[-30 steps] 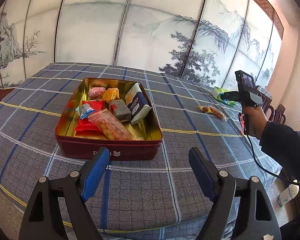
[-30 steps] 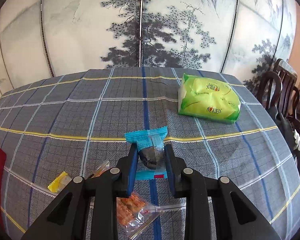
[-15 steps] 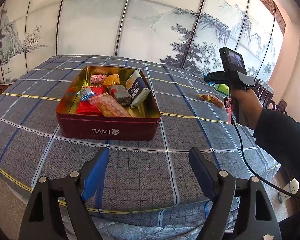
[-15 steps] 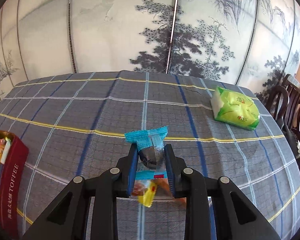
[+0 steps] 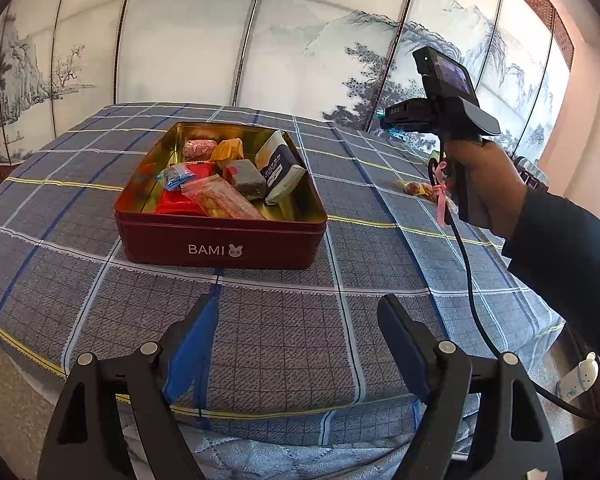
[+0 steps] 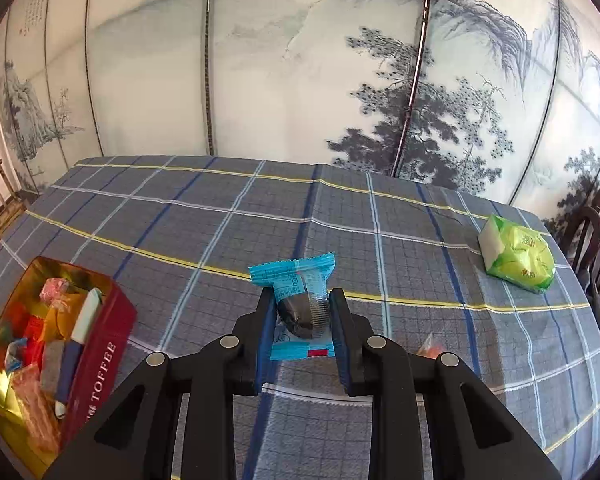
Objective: Organize snacks
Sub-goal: 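Carry the light blue candy into the tin and open the right tool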
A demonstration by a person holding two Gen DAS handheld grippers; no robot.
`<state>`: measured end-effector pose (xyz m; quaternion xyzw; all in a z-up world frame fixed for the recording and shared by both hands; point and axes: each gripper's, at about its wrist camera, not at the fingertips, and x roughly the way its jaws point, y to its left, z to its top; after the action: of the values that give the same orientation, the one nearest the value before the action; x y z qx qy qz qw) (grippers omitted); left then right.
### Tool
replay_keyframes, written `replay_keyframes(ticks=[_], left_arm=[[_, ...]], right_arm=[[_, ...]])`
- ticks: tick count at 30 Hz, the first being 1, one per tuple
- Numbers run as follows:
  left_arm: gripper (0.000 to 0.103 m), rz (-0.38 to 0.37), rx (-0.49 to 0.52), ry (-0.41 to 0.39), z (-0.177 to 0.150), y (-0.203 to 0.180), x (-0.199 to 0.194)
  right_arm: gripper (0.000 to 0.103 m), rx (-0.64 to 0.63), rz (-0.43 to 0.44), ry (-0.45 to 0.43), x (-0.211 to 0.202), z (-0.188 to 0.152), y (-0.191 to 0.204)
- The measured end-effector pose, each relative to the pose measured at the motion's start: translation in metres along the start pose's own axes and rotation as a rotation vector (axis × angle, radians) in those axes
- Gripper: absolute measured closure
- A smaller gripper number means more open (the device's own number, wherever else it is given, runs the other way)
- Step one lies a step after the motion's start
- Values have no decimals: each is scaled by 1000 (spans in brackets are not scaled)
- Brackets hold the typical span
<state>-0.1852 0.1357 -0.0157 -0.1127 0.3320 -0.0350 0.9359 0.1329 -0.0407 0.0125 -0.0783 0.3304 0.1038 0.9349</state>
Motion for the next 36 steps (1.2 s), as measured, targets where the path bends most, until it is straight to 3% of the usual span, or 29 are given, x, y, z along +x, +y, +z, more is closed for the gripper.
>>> replay_keyframes(ticks=[17, 36], left_arm=[[25, 24, -32, -20, -5, 15, -11], [25, 38, -67, -23, -13, 29, -20]], right_arm=[[75, -82, 136, -34, -30, 13, 98], [75, -210, 217, 12, -44, -25, 173]])
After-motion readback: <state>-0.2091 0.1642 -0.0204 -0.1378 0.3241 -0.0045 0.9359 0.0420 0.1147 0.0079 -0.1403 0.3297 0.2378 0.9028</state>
